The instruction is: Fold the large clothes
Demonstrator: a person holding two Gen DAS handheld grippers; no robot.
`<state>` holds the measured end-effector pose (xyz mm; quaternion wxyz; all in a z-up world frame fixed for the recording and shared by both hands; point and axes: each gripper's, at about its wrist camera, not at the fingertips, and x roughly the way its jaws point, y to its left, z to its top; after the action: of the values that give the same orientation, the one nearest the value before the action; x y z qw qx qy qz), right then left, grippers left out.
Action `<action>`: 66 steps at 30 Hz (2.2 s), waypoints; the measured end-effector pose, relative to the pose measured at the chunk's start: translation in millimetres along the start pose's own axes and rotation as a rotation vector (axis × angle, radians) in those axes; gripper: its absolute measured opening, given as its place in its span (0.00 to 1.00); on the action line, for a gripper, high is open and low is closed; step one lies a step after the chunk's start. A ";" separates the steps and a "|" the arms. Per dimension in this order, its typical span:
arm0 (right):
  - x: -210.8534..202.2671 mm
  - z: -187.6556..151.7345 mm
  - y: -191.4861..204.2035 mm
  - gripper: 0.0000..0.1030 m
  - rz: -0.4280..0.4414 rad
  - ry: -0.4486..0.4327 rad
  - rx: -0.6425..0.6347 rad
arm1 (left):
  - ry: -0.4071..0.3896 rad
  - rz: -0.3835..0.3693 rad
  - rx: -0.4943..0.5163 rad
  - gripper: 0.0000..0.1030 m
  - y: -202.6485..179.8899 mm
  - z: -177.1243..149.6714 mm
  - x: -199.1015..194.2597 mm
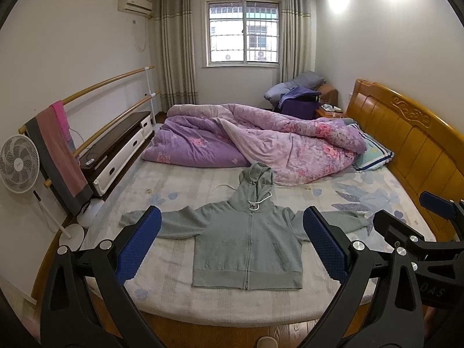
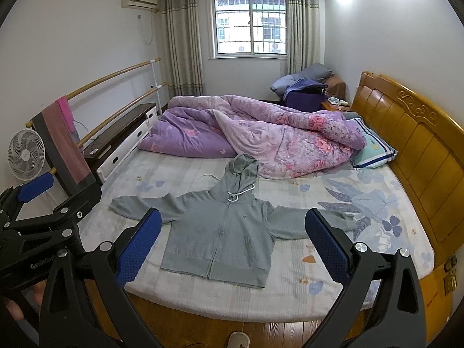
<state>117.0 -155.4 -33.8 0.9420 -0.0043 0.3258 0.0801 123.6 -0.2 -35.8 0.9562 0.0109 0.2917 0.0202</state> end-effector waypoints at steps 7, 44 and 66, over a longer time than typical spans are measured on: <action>20.8 15.5 -19.7 0.93 0.032 0.011 -0.008 | 0.018 0.023 -0.015 0.95 -12.3 13.9 23.2; 122.6 46.4 -55.3 0.93 0.101 0.124 0.036 | 0.136 0.045 0.015 0.95 -30.2 37.3 129.2; 366.9 62.1 138.2 0.93 0.015 0.387 0.132 | 0.437 -0.147 -0.192 0.95 253.1 23.7 376.3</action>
<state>418.1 39.1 -204.3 0.8594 0.0447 0.5054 0.0630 440.6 269.3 -217.8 0.8660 -0.1061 0.4882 -0.0199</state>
